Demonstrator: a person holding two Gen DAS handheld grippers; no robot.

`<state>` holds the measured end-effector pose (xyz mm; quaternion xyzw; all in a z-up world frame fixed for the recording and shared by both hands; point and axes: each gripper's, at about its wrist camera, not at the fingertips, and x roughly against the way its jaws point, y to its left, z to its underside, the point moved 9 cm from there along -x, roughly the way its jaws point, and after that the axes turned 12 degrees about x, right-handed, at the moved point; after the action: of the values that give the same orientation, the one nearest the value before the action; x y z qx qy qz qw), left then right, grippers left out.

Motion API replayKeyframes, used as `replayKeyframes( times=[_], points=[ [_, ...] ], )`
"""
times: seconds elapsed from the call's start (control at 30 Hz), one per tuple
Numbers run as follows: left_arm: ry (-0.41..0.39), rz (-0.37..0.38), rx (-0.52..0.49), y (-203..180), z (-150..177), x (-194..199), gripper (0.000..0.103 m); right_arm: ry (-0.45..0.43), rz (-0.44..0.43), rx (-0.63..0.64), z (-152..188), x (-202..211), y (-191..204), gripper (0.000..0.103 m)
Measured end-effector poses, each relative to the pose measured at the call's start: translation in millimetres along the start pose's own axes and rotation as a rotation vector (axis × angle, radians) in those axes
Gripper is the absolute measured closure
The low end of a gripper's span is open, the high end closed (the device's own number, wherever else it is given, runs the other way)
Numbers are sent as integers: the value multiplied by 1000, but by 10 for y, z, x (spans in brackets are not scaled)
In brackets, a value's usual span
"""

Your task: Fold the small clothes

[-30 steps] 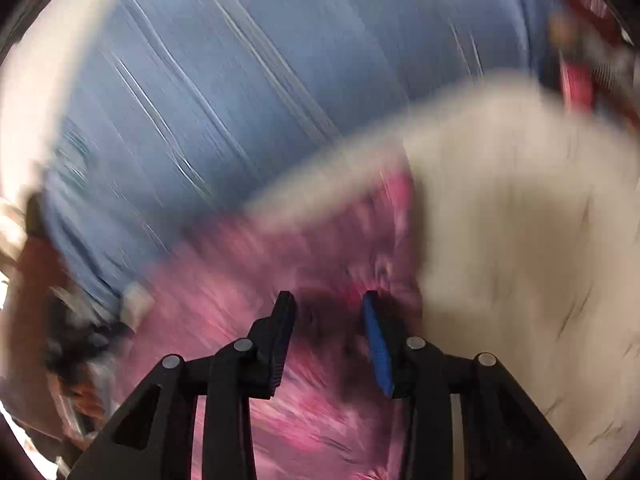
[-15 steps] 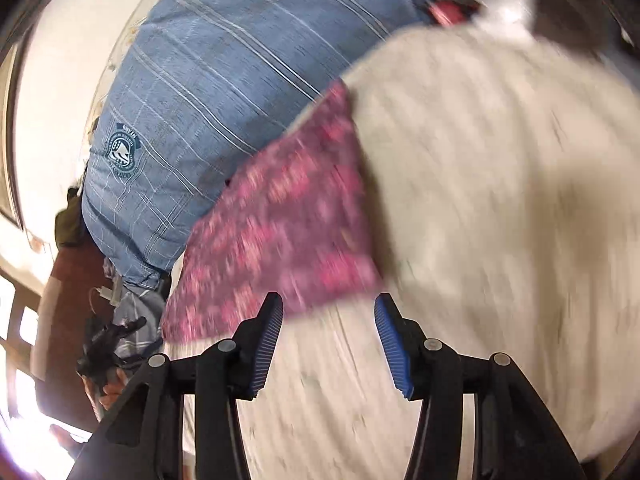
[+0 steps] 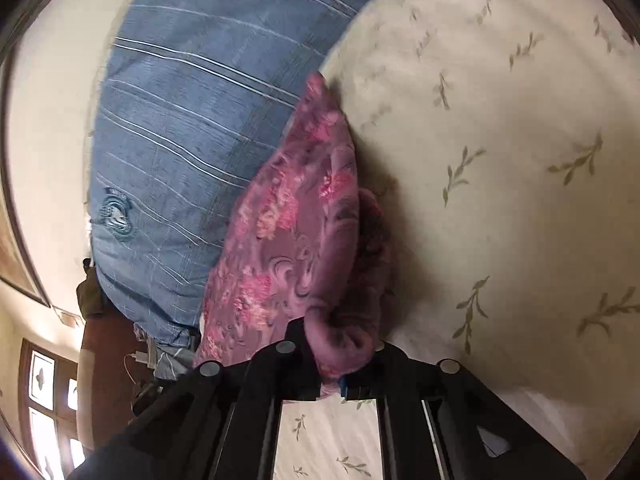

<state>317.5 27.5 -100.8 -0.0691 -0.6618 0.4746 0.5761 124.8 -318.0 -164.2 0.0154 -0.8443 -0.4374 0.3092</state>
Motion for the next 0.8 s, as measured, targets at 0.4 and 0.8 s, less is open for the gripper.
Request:
replayKeyframes(
  times=[0.4, 0.8],
  points=[
    [27, -50, -31, 258, 547, 30, 97, 0, 18, 67, -332, 449, -183, 98],
    [-91, 2, -200, 16, 399, 714, 37, -187, 77, 104, -733, 1049, -197, 69]
  ],
)
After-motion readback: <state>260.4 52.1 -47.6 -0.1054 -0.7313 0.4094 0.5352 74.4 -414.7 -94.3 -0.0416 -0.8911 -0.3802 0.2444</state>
